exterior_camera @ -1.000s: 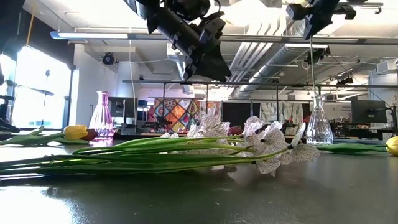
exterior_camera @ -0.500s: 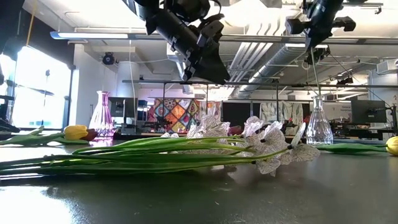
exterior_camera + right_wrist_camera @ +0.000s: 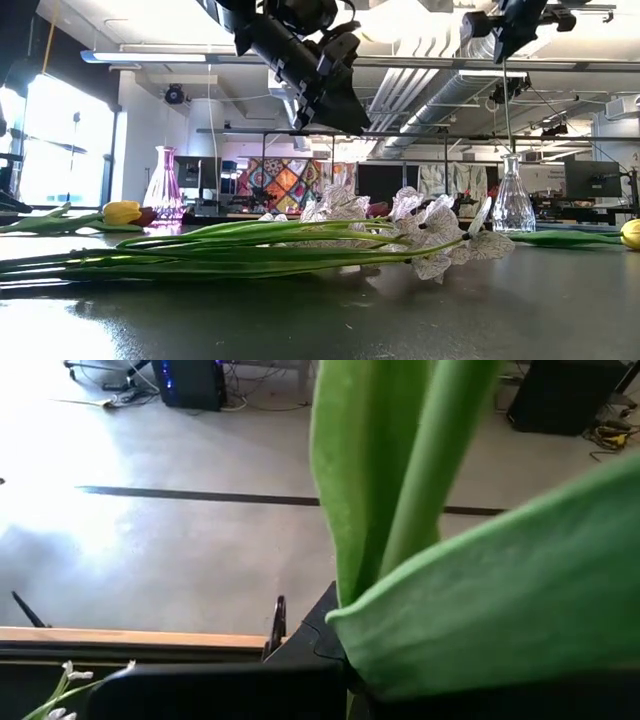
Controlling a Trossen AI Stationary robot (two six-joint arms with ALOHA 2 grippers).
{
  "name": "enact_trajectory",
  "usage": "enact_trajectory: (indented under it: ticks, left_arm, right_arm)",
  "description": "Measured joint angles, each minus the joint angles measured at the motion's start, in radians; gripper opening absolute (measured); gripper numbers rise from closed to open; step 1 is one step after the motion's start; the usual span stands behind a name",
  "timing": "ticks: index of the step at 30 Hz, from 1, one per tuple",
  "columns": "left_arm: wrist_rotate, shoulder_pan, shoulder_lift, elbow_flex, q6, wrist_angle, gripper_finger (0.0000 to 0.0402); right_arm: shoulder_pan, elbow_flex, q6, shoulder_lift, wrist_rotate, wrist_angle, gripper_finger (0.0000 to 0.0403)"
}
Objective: Sort flowers into vase by color
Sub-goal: Put the top yellow tulip into the top transparent flower vase
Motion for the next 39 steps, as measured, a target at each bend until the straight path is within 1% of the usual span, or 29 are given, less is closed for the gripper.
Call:
enact_trajectory:
  ticks: [3, 6, 10, 13, 19, 25, 27, 29, 31, 36, 39]
  left_arm:
    - [-0.001, -0.001, 0.005, 0.000, 0.016, 0.003, 0.0099]
    - [-0.001, -0.003, 0.023, 0.000, 0.018, 0.002, 0.0099]
    - [0.007, -0.013, 0.061, 0.000, 0.018, 0.022, 0.0099]
    - [0.012, -0.024, 0.092, 0.000, 0.027, 0.052, 0.0099]
    - [0.032, -0.043, 0.144, 0.000, 0.061, 0.106, 0.0099]
    - [0.044, -0.056, 0.164, 0.000, 0.076, 0.159, 0.0099]
    - [0.033, -0.061, 0.169, 0.000, 0.081, 0.169, 0.0099]
    - [0.021, -0.066, 0.180, 0.000, 0.099, 0.207, 0.0099]
    - [0.019, -0.071, 0.182, 0.000, 0.108, 0.215, 0.0099]
    - [0.016, -0.086, 0.194, 0.000, 0.125, 0.270, 0.0100]
    - [0.017, -0.094, 0.204, 0.000, 0.147, 0.308, 0.0100]
  right_arm:
    - [0.000, 0.005, 0.001, 0.000, -0.013, -0.012, 0.0000]
    - [0.000, 0.005, 0.030, 0.001, -0.053, -0.045, 0.0000]
    - [0.000, 0.002, 0.059, 0.002, -0.063, -0.080, 0.0000]
    - [0.000, -0.026, 0.065, 0.002, -0.066, -0.076, 0.0000]
    - [0.000, -0.112, 0.099, 0.004, -0.113, -0.010, 0.0000]
    - [-0.006, -0.154, 0.113, 0.004, -0.111, -0.004, 0.0001]
    - [-0.014, -0.167, 0.109, 0.004, -0.113, -0.004, 0.0007]
    - [-0.026, -0.181, 0.109, 0.004, -0.128, -0.009, 0.0024]
    - [-0.041, -0.188, 0.107, 0.004, -0.156, -0.015, 0.0049]
    - [-0.072, -0.176, 0.091, 0.003, -0.263, -0.037, 0.0132]
    - [-0.074, -0.136, 0.089, 0.003, -0.267, -0.070, 0.0179]
